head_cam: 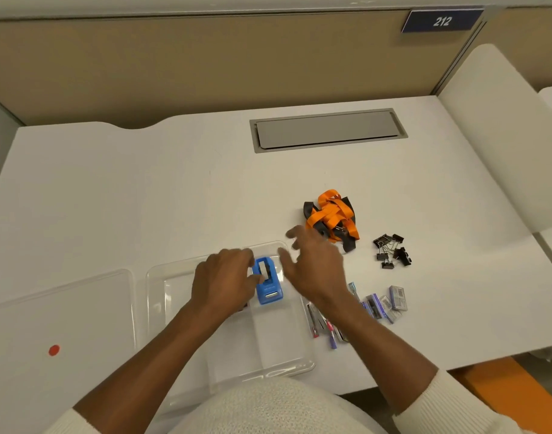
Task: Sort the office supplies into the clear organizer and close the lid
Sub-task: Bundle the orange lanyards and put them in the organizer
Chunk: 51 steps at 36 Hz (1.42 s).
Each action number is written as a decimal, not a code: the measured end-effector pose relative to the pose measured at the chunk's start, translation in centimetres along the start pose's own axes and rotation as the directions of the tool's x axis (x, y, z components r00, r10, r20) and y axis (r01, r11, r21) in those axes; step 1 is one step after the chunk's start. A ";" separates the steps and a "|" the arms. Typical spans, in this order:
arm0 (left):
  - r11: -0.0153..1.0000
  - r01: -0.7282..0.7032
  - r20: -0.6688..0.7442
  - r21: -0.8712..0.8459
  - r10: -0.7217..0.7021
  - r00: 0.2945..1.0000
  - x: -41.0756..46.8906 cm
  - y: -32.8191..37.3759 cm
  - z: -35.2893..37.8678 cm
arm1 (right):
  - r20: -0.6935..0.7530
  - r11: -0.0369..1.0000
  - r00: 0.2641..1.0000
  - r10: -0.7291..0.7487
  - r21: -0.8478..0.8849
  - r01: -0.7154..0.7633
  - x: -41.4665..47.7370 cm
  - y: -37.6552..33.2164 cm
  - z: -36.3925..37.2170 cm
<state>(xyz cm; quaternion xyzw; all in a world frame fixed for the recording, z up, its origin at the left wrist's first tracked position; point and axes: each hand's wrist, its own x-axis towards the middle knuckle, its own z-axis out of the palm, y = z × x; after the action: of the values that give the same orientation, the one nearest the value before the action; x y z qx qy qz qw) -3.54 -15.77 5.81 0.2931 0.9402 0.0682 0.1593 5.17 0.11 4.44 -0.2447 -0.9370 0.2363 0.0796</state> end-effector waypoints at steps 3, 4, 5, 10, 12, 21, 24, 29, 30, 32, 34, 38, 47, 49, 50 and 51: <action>0.996 -0.052 -0.025 -0.078 0.050 0.998 1.5 1.7 -1.6 | -0.104 0.992 0.988 0.110 0.066 -0.104 1.3 2.8 -2.0; 0.992 -0.079 -0.036 -0.100 0.076 0.996 2.2 2.4 -2.0 | -0.114 0.986 0.981 0.159 0.068 -0.152 1.8 3.9 -2.4; 0.987 -0.106 -0.050 -0.120 0.101 0.994 2.9 3.0 -2.4 | -0.114 0.978 0.972 0.205 0.058 -0.200 2.3 5.1 -2.7; 0.962 -0.246 -0.030 -0.116 0.245 0.969 7.8 6.5 -2.3 | 0.031 0.944 0.944 0.329 -0.027 -0.328 4.4 11.0 -2.9; 0.960 -0.276 0.018 -0.051 0.278 0.960 10.2 8.0 -1.3 | 0.097 0.941 0.936 0.338 -0.059 -0.334 5.2 12.7 -2.6; 0.921 -0.388 0.354 0.040 0.351 0.867 17.5 12.0 2.5 | 0.269 0.964 0.926 0.265 -0.104 -0.245 8.8 15.6 -1.6; 0.905 -0.425 0.351 0.033 0.388 0.853 18.4 12.3 3.5 | 0.285 0.972 0.930 0.234 -0.088 -0.218 9.6 15.7 -1.5; 0.906 -0.398 0.274 -0.147 0.424 0.863 18.5 12.3 4.3 | 0.299 0.976 0.929 0.217 -0.031 -0.217 10.3 15.1 -0.8; 0.906 -0.383 0.260 -0.179 0.419 0.870 18.5 12.4 4.4 | 0.296 0.975 0.930 0.217 -0.013 -0.223 10.3 14.9 -0.5; 0.911 -0.343 0.229 -0.230 0.393 0.891 18.3 12.5 4.3 | 0.269 0.968 0.935 0.229 0.042 -0.249 10.2 14.6 -0.1; 0.916 -0.310 0.203 -0.255 0.364 0.909 18.0 12.3 4.0 | 0.231 0.959 0.943 0.241 0.093 -0.268 10.0 14.5 0.2; 0.925 -0.278 0.191 -0.260 0.331 0.924 17.2 11.6 2.9 | 0.188 0.944 0.952 0.244 0.181 -0.277 9.5 13.8 0.0; 0.906 -0.289 0.083 -0.308 0.329 0.941 13.8 8.9 -2.4 | 0.081 0.939 0.983 0.168 0.290 -0.184 8.9 8.8 -2.3; 0.904 -0.282 0.060 -0.321 0.316 0.947 12.6 7.7 -4.1 | 0.068 0.945 0.991 0.117 0.300 -0.133 8.7 6.9 -2.9; 0.904 -0.274 0.050 -0.327 0.306 0.951 11.9 7.0 -5.0 | 0.064 0.947 0.993 0.094 0.301 -0.109 8.7 5.9 -3.2; 0.905 -0.264 0.042 -0.334 0.294 0.955 11.2 6.3 -5.9 | 0.063 0.949 0.995 0.072 0.302 -0.088 8.6 4.9 -3.5</action>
<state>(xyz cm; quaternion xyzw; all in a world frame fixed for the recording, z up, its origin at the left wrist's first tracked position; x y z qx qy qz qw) -10.90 -4.38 9.83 0.3974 0.8561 0.2304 0.2370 0.66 9.58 5.43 -0.2611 -0.8805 0.3870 0.0825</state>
